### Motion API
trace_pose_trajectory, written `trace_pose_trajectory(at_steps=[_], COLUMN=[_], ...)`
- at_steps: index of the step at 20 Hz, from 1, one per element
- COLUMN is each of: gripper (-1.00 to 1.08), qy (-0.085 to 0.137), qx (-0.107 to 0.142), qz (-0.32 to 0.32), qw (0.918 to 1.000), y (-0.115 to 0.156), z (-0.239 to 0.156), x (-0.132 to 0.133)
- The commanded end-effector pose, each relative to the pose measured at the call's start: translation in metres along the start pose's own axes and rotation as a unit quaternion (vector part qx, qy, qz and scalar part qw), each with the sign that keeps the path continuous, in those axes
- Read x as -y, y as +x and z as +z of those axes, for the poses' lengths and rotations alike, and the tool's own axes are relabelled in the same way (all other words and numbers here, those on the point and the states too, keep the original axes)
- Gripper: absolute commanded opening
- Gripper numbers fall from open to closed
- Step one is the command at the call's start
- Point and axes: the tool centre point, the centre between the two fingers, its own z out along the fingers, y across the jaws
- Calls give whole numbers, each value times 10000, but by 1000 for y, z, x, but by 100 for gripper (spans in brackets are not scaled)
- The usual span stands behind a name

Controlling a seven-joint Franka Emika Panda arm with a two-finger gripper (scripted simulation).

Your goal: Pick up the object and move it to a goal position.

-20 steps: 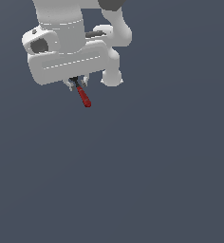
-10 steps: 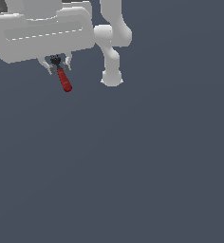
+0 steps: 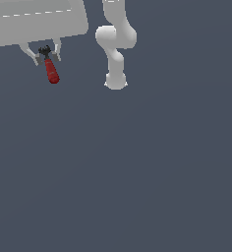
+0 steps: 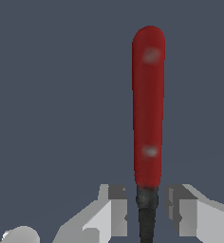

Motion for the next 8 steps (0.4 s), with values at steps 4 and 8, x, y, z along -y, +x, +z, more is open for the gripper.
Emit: trace_pose_trajectory(at_steps=[4, 8], gripper=[-100, -100], qy=[-1, -1], qx=[1, 1], qz=[1, 1], qw=[10000, 10000], y=[1, 1], z=[-8, -9], x=[-5, -5])
